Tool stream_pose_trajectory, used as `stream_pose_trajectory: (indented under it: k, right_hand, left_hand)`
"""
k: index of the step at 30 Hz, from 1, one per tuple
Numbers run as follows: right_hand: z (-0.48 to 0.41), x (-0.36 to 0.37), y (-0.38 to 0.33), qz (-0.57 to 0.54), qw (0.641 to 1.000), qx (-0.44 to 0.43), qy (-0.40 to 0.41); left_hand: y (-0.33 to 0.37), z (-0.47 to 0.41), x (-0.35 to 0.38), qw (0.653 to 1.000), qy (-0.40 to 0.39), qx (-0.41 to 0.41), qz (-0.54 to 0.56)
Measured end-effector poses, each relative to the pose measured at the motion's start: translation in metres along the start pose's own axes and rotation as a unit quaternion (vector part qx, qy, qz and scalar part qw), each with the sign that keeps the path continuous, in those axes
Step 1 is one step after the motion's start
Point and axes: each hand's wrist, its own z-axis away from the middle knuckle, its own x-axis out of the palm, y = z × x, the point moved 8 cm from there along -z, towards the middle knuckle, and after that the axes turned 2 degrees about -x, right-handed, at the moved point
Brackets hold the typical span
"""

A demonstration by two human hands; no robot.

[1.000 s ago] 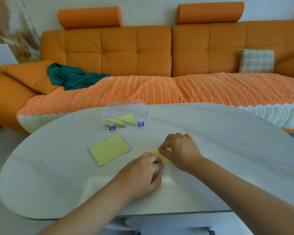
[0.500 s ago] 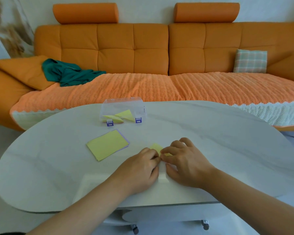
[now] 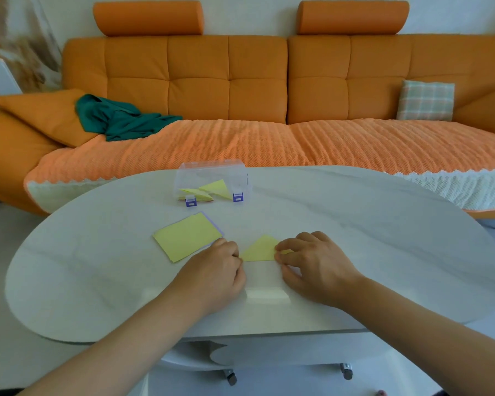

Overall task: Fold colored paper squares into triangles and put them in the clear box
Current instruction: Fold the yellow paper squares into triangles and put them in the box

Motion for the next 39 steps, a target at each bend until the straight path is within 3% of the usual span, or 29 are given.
stream_pose_trajectory:
  k: [10, 15, 20, 30, 39]
  right_hand:
    - [-0.001, 0.004, 0.004, -0.023, 0.999, 0.037, -0.01]
    - [-0.014, 0.012, -0.003, -0.046, 0.997, 0.051, -0.024]
    - [-0.022, 0.019, -0.012, -0.051, 0.997, 0.053, -0.038]
    - [-0.014, 0.02, -0.008, -0.023, 0.996, 0.044, -0.07]
    - [0.004, 0.004, 0.017, 0.007, 0.993, 0.094, -0.078]
  left_hand:
    - [-0.024, 0.01, -0.007, 0.997, 0.036, -0.048, 0.045]
    - [-0.025, 0.002, -0.021, 0.989, 0.123, -0.043, 0.075]
    - [0.005, -0.007, 0.003, 0.995, 0.045, 0.025, 0.085]
    - [0.013, -0.011, 0.017, 1.0, -0.009, 0.017, 0.004]
    - [0.013, -0.014, 0.023, 0.999, -0.025, 0.022, -0.035]
